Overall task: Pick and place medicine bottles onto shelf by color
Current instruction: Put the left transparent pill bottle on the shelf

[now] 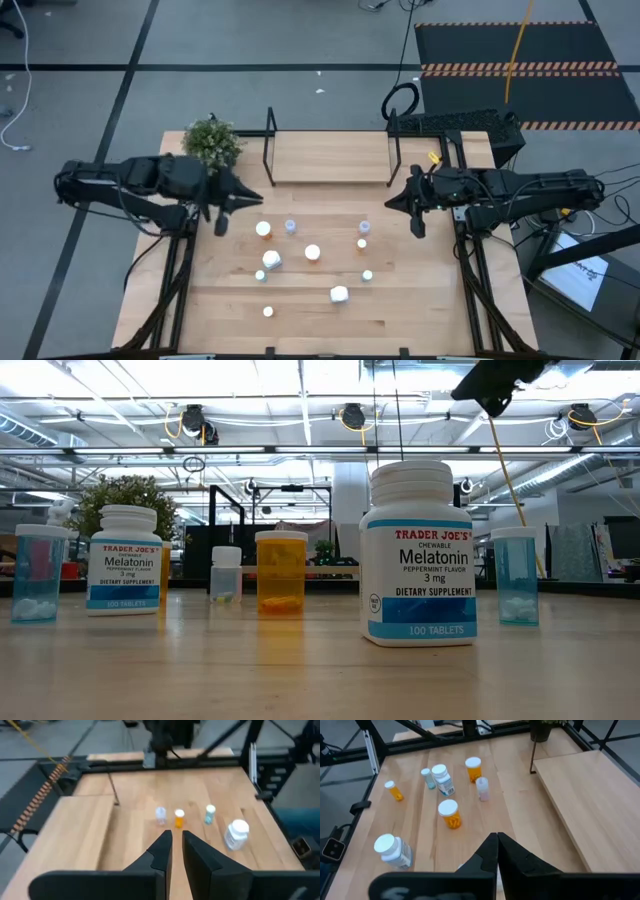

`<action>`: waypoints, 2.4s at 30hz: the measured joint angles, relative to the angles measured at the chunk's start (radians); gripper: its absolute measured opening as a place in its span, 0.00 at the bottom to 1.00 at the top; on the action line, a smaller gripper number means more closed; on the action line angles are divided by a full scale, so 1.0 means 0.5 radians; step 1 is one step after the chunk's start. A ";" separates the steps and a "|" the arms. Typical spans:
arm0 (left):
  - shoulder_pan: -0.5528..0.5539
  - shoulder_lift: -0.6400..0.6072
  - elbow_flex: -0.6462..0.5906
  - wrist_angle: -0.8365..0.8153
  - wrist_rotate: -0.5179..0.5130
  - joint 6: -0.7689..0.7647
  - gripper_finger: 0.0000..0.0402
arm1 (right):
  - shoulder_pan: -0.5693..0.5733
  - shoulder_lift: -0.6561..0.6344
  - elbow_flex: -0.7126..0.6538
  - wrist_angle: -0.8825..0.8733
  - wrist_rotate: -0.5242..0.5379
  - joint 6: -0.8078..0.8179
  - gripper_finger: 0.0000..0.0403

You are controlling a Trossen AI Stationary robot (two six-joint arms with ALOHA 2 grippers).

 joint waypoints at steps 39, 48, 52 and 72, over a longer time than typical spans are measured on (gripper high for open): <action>-0.140 0.781 -0.041 0.375 -0.175 -0.027 0.12 | 0.005 0.000 -0.121 0.075 -0.001 -0.106 0.00; -0.124 0.781 -0.195 0.445 -0.175 -0.103 0.12 | 0.005 0.001 -0.121 0.075 0.000 -0.120 0.00; -0.092 0.782 -0.251 0.484 -0.190 -0.167 0.12 | 0.005 0.001 -0.121 0.075 0.000 -0.120 0.00; -0.105 0.781 -0.185 0.434 -0.331 -0.437 0.12 | 0.005 0.001 -0.121 0.075 0.000 -0.109 0.00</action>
